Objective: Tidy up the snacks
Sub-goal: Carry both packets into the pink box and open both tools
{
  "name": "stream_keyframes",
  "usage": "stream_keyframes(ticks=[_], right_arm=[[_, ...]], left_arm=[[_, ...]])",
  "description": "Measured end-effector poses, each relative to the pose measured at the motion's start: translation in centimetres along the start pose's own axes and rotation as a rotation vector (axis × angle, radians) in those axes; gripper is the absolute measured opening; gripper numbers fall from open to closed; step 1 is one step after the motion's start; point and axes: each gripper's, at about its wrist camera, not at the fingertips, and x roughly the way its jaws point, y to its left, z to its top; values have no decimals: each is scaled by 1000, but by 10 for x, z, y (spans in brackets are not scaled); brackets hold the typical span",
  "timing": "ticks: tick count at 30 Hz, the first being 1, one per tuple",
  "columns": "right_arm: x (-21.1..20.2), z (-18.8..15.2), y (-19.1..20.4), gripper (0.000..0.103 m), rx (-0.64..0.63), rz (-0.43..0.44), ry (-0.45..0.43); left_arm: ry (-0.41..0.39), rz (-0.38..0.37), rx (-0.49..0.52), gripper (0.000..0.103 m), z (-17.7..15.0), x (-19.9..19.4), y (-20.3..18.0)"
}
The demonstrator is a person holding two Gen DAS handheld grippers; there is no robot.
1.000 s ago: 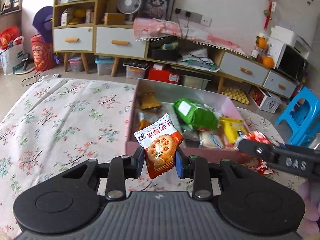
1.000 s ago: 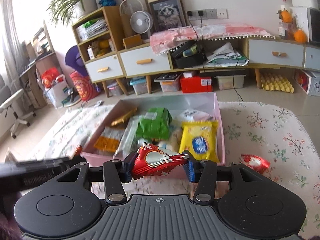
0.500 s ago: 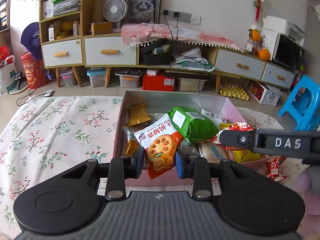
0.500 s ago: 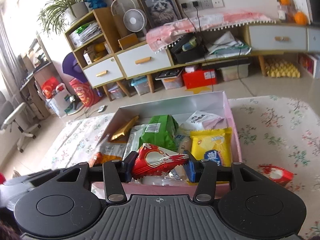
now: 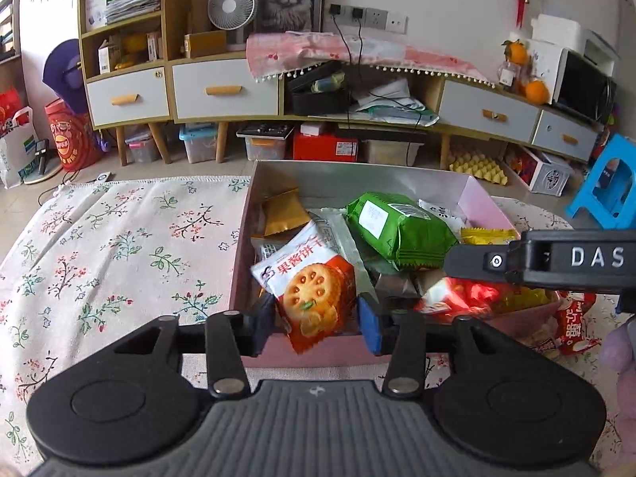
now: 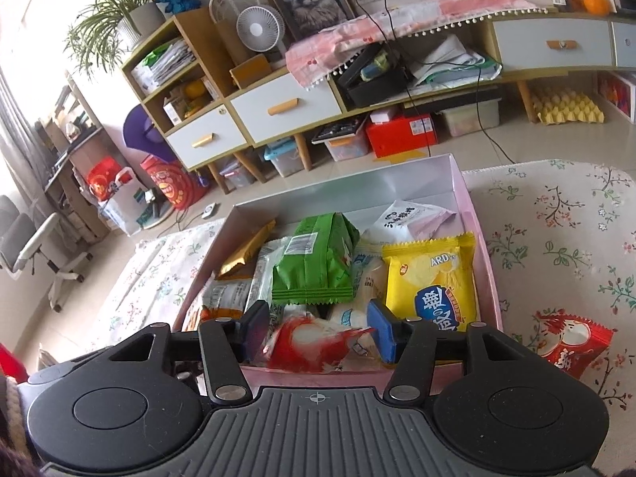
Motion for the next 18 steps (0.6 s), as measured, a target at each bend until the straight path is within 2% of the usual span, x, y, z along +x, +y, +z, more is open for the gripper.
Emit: stream_keyframes(ticks=[6, 9, 15, 18], right_arm=[[-8, 3, -2, 60, 9, 3, -11], [-14, 4, -3, 67, 9, 6, -19], [-21, 3, -6, 68, 11, -16, -16], [-24, 0, -6, 76, 6, -32, -9]], left_arm=[[-1, -6, 13, 57, 1, -4, 0], [-1, -12, 16, 63, 1, -8, 0], [1, -27, 41, 72, -1, -17, 0], [13, -36, 43, 77, -4, -18, 1]])
